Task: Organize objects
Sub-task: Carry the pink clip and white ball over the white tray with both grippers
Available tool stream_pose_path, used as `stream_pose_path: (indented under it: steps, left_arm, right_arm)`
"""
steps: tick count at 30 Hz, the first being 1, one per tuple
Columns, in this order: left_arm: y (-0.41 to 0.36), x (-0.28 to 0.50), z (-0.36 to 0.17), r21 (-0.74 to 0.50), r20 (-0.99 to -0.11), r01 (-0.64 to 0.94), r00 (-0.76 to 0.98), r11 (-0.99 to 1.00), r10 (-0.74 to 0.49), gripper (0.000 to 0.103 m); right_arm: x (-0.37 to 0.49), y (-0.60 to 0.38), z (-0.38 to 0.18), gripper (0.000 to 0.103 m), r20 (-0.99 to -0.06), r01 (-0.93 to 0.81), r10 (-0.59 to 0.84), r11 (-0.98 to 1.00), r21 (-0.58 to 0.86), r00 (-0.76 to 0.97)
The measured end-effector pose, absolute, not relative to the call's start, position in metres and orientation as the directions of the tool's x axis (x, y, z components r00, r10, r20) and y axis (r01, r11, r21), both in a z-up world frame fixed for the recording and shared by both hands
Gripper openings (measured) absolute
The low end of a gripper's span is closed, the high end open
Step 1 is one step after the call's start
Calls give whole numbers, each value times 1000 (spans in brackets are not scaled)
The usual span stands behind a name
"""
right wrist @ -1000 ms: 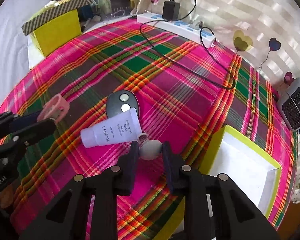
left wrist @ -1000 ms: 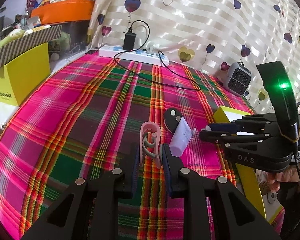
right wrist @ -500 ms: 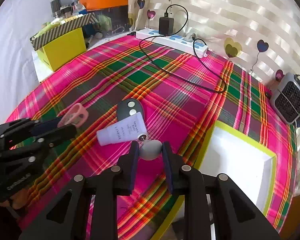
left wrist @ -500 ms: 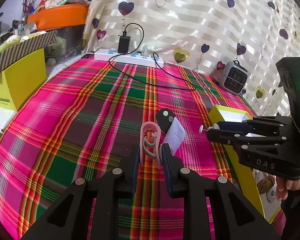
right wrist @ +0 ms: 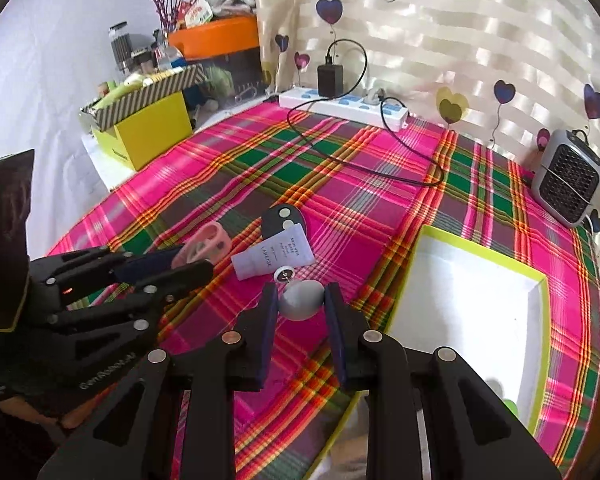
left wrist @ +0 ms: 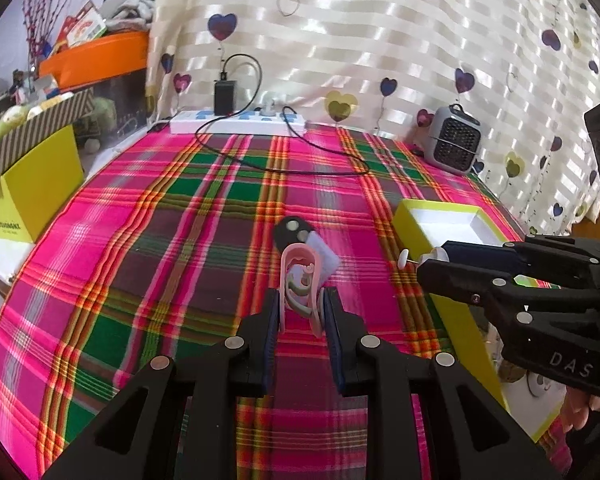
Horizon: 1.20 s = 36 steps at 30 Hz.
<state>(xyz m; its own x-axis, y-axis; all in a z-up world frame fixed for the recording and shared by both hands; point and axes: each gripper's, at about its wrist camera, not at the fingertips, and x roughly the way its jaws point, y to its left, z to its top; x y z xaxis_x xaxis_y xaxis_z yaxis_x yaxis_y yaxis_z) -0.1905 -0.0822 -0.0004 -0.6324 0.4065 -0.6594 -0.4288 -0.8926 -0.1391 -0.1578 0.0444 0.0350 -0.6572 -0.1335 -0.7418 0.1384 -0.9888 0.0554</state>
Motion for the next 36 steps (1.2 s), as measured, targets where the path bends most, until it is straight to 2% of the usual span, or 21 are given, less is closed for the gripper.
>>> stream_pose_path:
  steps: [22,36]
  left_arm:
    - [-8,-148,19,-80,-643,-549,-609,-832,463,20]
    - [28,-137,22,-90,-641,-617,-565,-782,519,20]
  right_arm:
    - [-97,108,43,25,-662,37,-123,-989,142,-739]
    - [-73,149,45,25,-623,-44,-85,-981,188,-777]
